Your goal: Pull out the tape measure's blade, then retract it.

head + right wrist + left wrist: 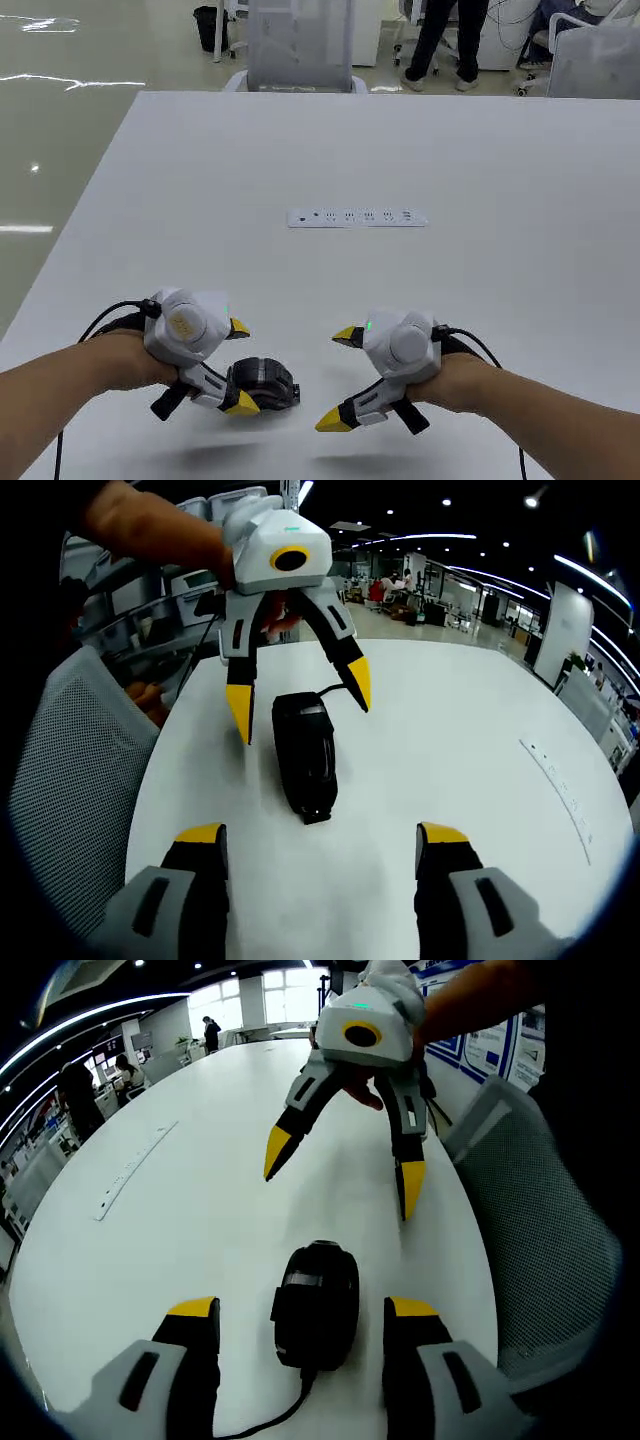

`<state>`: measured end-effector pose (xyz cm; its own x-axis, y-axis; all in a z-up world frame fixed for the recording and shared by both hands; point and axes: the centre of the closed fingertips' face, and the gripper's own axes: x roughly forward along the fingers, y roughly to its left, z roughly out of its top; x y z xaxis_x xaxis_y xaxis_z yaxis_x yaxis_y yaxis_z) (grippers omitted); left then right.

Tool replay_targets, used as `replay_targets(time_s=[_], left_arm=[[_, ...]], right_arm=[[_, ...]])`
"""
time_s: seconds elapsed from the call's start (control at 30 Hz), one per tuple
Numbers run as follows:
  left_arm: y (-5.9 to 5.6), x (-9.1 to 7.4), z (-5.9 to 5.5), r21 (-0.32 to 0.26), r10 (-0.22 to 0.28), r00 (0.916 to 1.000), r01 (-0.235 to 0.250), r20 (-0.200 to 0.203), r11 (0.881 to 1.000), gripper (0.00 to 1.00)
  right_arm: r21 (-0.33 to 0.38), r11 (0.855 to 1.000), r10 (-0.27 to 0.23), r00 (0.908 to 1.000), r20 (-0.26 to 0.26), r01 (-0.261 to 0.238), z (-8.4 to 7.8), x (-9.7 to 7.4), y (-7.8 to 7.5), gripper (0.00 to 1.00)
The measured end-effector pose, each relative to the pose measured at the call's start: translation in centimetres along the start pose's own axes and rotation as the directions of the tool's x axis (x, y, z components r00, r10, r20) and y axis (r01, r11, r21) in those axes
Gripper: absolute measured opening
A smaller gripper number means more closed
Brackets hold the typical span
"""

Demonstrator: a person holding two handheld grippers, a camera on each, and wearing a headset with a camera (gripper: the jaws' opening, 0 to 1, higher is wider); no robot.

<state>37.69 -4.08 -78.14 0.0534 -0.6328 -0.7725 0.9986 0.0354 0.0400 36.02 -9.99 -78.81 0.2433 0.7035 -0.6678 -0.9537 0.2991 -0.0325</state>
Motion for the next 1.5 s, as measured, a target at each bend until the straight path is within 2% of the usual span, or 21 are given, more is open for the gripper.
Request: replay_targets(time_s=[0.07, 0.1, 0.27, 0.33, 0.37, 0.4, 0.47, 0.53, 0.63, 0.73, 1.0, 1.1, 1.33, 1.4, 1.43, 1.5], left_arm=[[-0.6, 0.5, 0.0, 0.015, -0.034, 0.9993, 0.034, -0.019, 0.999, 0.6], [-0.8, 0.7, 0.1, 0.042, -0.038, 0.9988, 0.039, -0.031, 0.998, 0.58], [-1.3, 1.8, 0.1, 0.079, -0.044, 0.9972, 0.048, -0.061, 0.996, 0.52], [-1.1, 2.0, -0.1, 0.088, -0.032, 0.9966, 0.039, -0.075, 0.995, 0.43], [-0.5, 2.1, -0.3, 0.095, 0.004, 0.9962, 0.004, -0.087, 0.995, 0.35], [-0.7, 2.1, -0.3, 0.088, -0.009, 0.9963, 0.016, -0.085, 0.996, 0.33], [-0.6, 2.0, -0.3, 0.089, -0.006, 0.9966, 0.014, -0.083, 0.996, 0.33], [-0.7, 2.1, -0.6, 0.147, -0.007, 0.9948, 0.022, -0.101, 0.989, 0.33], [-0.6, 2.2, -0.6, 0.13, -0.01, 0.9944, 0.024, -0.106, 0.991, 0.32], [-0.6, 2.1, -0.7, 0.124, -0.011, 0.9948, 0.023, -0.101, 0.992, 0.32], [-0.6, 2.1, -0.6, 0.115, -0.009, 0.996, 0.019, -0.089, 0.993, 0.32], [-0.6, 2.2, -0.6, 0.112, -0.005, 0.9958, 0.015, -0.091, 0.994, 0.32], [-0.7, 2.2, -0.7, 0.116, 0.0, 0.9949, 0.012, -0.101, 0.993, 0.33], [-0.6, 2.3, -0.8, 0.117, 0.0, 0.9948, 0.012, -0.102, 0.993, 0.33], [-0.6, 2.3, -0.8, 0.115, -0.002, 0.9947, 0.013, -0.103, 0.993, 0.33], [-0.6, 2.3, -0.8, 0.116, -0.003, 0.9948, 0.015, -0.102, 0.993, 0.33]], right_arm=[[-0.014, 1.0, 0.017, 0.9998, -0.011, -0.017, 0.1, 0.4, 0.1, 0.73], [-0.016, 1.0, 0.026, 0.9995, -0.019, -0.027, 0.1, 0.7, 0.1, 0.71], [-0.014, 0.999, 0.039, 0.9989, -0.027, -0.039, 0.2, 1.6, 0.3, 0.62], [-0.026, 0.999, 0.04, 0.9985, -0.037, -0.041, 0.0, 2.0, 0.6, 0.59], [-0.036, 0.998, 0.043, 0.9981, -0.043, -0.045, -0.2, 2.2, 0.7, 0.57], [-0.038, 0.998, 0.046, 0.9979, -0.045, -0.048, -0.1, 2.3, 0.8, 0.56], [-0.044, 0.998, 0.051, 0.9975, -0.05, -0.054, -0.1, 2.5, 1.0, 0.54], [-0.058, 0.997, 0.053, 0.9971, -0.054, -0.056, -0.1, 2.7, 1.0, 0.52], [-0.076, 0.996, 0.05, 0.9965, -0.067, -0.055, -0.3, 3.0, 0.8, 0.47], [-0.079, 0.995, 0.048, 0.9962, -0.072, -0.053, -0.4, 3.1, 0.7, 0.36], [-0.092, 0.994, 0.049, 0.9947, -0.09, -0.057, -0.6, 3.9, 0.7, 0.29], [-0.115, 0.992, 0.047, 0.993, -0.108, -0.06, -0.6, 4.1, 0.8, 0.21], [-0.124, 0.99, 0.052, 0.9894, -0.136, -0.069, -0.7, 4.8, 1.0, 0.19], [-0.127, 0.99, 0.046, 0.9855, -0.163, -0.067, -1.0, 5.0, 0.9, 0.19], [-0.157, 0.985, 0.045, 0.983, -0.178, -0.073, -1.1, 5.1, 0.9, 0.19], [-0.154, 0.985, 0.043, 0.9803, -0.193, -0.074, -1.2, 5.2, 0.7, 0.17]])
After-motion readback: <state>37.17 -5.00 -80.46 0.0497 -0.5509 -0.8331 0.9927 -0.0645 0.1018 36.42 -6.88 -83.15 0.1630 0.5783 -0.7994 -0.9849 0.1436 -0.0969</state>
